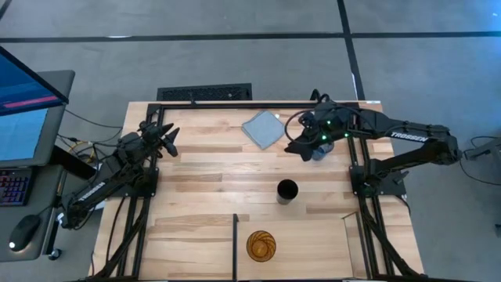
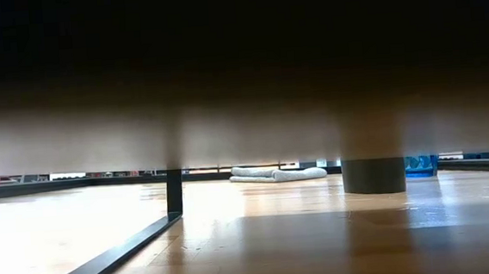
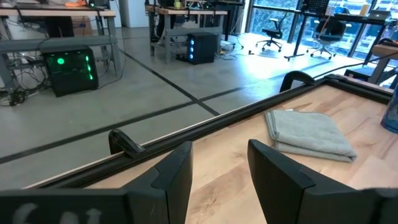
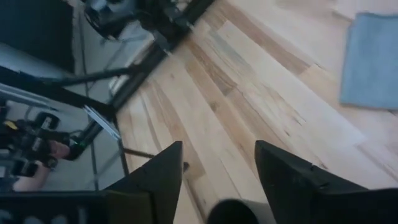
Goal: Stack small to large cups/mugs on shelf
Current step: Put the black cup on the shelf
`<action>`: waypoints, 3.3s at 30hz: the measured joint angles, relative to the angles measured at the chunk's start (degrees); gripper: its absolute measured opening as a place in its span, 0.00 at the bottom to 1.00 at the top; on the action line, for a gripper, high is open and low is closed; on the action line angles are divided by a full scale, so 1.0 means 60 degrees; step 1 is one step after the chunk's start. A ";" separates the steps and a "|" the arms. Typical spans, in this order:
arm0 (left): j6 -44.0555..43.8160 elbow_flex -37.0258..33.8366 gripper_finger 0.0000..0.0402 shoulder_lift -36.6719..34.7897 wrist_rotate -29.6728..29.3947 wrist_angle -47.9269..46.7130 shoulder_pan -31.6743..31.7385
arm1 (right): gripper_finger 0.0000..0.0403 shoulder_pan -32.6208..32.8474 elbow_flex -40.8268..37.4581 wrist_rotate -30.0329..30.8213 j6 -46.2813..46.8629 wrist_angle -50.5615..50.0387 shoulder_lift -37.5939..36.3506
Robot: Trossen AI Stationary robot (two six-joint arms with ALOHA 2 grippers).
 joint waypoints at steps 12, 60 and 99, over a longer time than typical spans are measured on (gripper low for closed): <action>-0.0171 0.0007 0.36 0.0004 -0.0004 -0.0503 -0.0001 | 0.53 0.1591 -0.0005 0.1337 -0.1917 -0.2096 0.0298; -0.0149 0.0007 0.36 0.0004 -0.0074 -0.0626 -0.0003 | 0.31 0.2890 0.0000 0.1733 -0.2142 -0.2037 0.3595; -0.0149 0.0004 0.36 0.0007 -0.0074 -0.0645 -0.0002 | 0.01 0.3406 0.3067 0.2347 -0.0889 -0.5583 0.3597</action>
